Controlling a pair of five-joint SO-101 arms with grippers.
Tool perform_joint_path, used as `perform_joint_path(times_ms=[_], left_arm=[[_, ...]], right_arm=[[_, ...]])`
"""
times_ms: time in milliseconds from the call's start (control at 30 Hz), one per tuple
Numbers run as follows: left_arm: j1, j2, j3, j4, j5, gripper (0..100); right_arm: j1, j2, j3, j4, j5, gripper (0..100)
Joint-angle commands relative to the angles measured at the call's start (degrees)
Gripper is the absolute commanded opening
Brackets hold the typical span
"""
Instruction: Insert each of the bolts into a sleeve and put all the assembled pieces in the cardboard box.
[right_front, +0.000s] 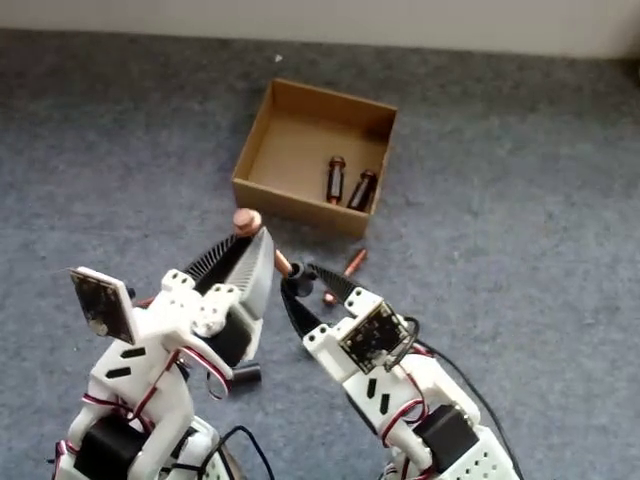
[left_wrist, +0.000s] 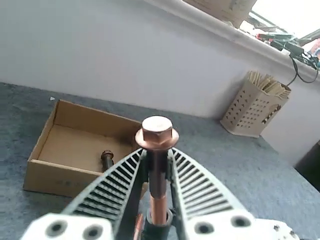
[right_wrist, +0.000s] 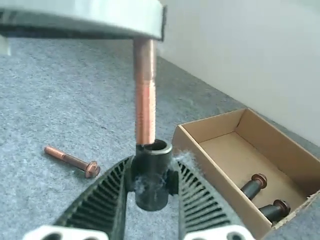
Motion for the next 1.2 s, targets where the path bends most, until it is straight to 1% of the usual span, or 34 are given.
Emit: perform_joint_path(times_ms=[0, 200, 300, 400, 500, 733, 833, 900, 1000, 1167], left_arm=[[4.4, -0.7, -0.3, 2.7, -2.1, 1], [4.4, -0.7, -0.3, 2.6, -2.3, 1], [2.8, -0.7, -0.2, 2.4, -2.2, 1], [1.2, -0.7, 2.4, 0.1, -2.2, 1], [1.5, -0.7, 6.9, -3.2, -2.2, 1], [1.5, -0.7, 7.4, -4.0, -1.9, 1], [3.6, -0.7, 7.5, -3.5, -2.1, 1], [6.1, -0.7, 7.4, -0.6, -1.9, 1], [9.5, -0.7, 6.7, 1.7, -1.8, 1], [10.3, -0.7, 6.6, 2.2, -0.9, 1]], right_arm=[[0.8, -1.0, -1.4, -2.1, 0.4, 0.5], [0.7, -1.0, -1.4, -2.1, 0.4, 0.5], [0.7, -1.0, -1.5, -2.1, 0.4, 0.5], [-0.7, -1.0, -3.0, -1.9, 0.4, 0.5], [-2.7, -0.6, -5.2, -1.8, 0.4, 0.5], [-1.4, -0.8, -5.6, -1.8, 0.4, 0.5], [-1.3, -0.9, -5.6, -1.8, 0.4, 0.5], [-1.3, -0.9, -5.6, -1.9, 0.4, 0.5], [-1.3, -0.9, -5.6, -1.9, 0.4, 0.5], [-1.3, -1.0, -6.0, -1.9, 0.4, 0.5]])
